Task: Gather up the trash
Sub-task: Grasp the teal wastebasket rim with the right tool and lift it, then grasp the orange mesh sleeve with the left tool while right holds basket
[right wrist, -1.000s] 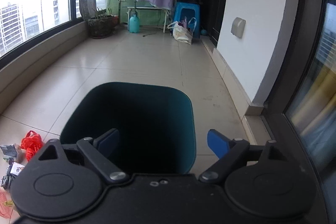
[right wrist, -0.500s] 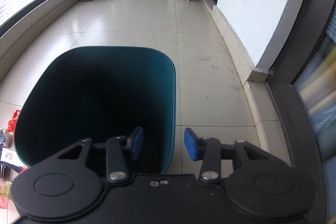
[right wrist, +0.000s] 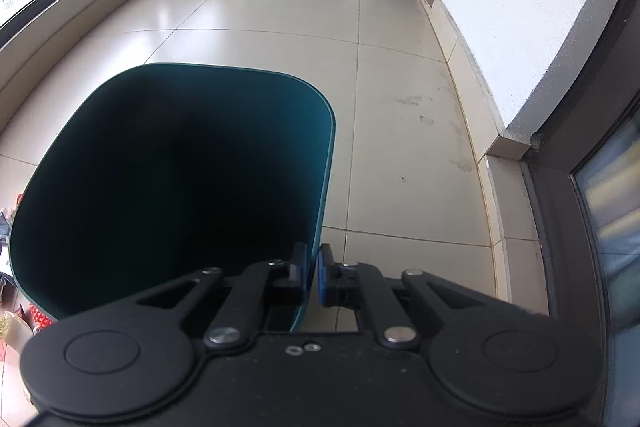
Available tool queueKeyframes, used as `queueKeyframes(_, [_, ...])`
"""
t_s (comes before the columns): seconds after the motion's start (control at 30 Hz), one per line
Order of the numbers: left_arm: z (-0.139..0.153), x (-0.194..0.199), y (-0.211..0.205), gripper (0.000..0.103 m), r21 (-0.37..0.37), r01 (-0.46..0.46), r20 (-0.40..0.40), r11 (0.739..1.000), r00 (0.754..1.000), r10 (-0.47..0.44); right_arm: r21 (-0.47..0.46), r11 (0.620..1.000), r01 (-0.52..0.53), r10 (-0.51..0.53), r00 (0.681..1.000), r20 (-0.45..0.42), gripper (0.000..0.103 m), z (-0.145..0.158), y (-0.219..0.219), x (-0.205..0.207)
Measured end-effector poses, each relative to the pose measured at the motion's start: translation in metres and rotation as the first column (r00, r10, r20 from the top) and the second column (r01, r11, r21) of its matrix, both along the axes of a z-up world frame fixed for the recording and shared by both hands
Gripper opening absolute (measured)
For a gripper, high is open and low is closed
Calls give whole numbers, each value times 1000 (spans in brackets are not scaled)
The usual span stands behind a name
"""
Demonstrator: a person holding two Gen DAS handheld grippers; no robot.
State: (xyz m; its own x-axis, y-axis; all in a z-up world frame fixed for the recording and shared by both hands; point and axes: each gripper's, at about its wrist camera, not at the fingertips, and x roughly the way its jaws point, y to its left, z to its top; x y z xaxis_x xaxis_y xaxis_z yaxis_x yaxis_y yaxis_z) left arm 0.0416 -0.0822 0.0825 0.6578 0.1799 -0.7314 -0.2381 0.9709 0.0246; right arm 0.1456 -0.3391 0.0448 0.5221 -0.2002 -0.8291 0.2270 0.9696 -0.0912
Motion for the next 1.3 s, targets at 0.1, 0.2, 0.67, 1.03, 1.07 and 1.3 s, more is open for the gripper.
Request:
queueKeyframes(0.1, [-6, 7, 7, 103, 38, 30, 15, 999, 999, -31, -25, 1000, 12, -12, 1000, 0, 4, -1, 7, 0])
queueKeyframes(0.2, [-18, 13, 20, 103, 1, 47, 23, 999, 999, -47, -52, 998, 31, -31, 1000, 7, 4, 0, 14, 1])
queueKeyframes(0.67, [-97, 41, 64, 103, -4, 167, -41, 986, 985, -167, -60, 996, 59, -58, 998, 12, 4, -1, 19, -1])
queueKeyframes(1.03, [-173, 73, 84, 103, -19, 266, -127, 964, 956, -266, -60, 995, 82, -83, 997, 0, 4, -5, 16, 4])
queueKeyframes(1.07, [-180, 77, 83, 103, -28, 277, -132, 960, 951, -279, -61, 995, 85, -85, 996, -3, 4, -5, 16, 5])
queueKeyframes(1.3, [-205, 101, 62, 103, -102, 365, -132, 925, 917, -376, -79, 987, 139, -141, 990, -18, 4, -9, 22, 13])
